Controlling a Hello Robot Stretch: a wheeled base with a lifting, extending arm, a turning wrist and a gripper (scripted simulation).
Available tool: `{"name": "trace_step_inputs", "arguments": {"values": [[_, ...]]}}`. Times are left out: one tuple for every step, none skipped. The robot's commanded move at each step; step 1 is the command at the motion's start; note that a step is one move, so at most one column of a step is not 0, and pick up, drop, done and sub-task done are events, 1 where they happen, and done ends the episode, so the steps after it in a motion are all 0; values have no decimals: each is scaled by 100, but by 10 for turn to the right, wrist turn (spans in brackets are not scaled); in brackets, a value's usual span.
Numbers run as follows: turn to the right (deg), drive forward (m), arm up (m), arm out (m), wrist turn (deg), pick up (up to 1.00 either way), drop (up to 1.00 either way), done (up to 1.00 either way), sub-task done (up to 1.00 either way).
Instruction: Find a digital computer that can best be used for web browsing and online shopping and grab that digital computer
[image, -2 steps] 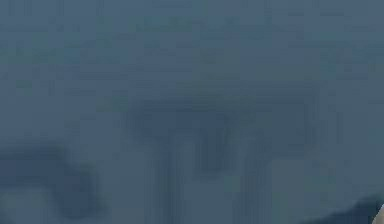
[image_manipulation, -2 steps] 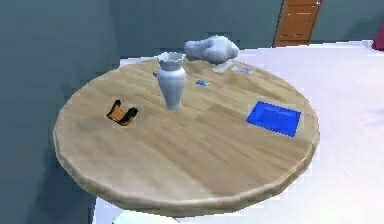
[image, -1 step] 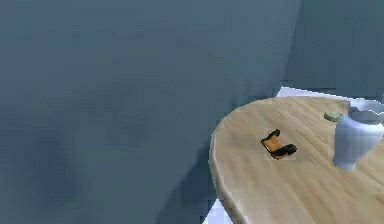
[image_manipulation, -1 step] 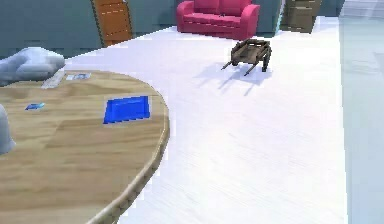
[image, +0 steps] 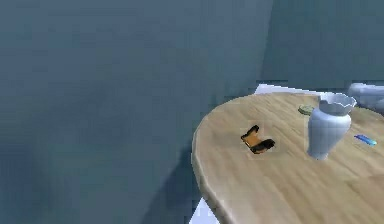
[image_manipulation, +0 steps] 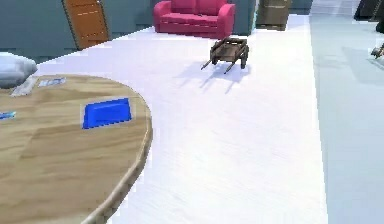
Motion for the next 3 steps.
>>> {"name": "trace_step_inputs", "arguments": {"values": [[0,5,0,0,0,0,0,0,0],[-450,0,0,0,0,0,0,0,0],[-210,0,0,0,0,0,0,0,0]]}}
